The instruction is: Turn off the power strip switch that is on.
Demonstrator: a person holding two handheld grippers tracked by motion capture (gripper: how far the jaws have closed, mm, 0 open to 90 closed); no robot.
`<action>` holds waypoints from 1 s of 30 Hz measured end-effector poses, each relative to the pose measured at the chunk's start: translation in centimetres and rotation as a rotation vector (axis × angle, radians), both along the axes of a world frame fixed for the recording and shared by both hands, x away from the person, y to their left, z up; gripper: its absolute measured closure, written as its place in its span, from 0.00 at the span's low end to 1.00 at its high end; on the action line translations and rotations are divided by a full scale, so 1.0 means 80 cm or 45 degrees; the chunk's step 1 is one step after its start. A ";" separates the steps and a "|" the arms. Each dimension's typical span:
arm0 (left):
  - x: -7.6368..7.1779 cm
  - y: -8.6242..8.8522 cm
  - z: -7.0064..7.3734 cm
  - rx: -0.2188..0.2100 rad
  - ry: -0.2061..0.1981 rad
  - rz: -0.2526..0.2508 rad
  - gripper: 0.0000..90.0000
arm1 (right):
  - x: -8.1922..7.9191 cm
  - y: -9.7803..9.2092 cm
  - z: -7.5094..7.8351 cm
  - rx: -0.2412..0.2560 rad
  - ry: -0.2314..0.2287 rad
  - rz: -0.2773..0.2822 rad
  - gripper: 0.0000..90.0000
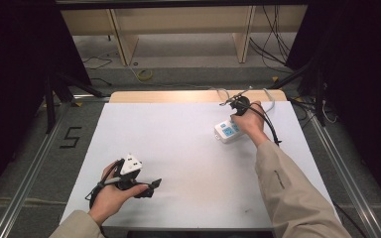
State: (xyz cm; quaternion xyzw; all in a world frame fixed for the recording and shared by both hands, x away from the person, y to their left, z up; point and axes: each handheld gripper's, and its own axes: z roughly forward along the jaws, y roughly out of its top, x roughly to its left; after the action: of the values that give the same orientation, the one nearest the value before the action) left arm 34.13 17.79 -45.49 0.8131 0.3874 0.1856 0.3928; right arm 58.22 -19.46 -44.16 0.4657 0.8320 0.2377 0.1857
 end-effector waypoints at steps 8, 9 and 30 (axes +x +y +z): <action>0.000 0.000 0.000 -0.001 -0.001 0.002 0.09 | -0.001 -0.001 -0.001 0.009 -0.009 -0.008 1.00; 0.000 0.000 0.000 -0.001 -0.001 0.003 0.09 | -0.001 -0.002 -0.001 0.009 -0.010 -0.008 1.00; 0.000 0.000 0.000 0.002 0.001 0.005 0.09 | -0.011 -0.014 0.005 0.045 -0.050 -0.011 1.00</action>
State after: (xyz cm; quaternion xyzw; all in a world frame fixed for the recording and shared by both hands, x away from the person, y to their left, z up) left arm 34.14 17.79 -45.50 0.8127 0.3890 0.1862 0.3917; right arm 57.31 -20.62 -43.74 0.4676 0.8218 0.2608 0.1949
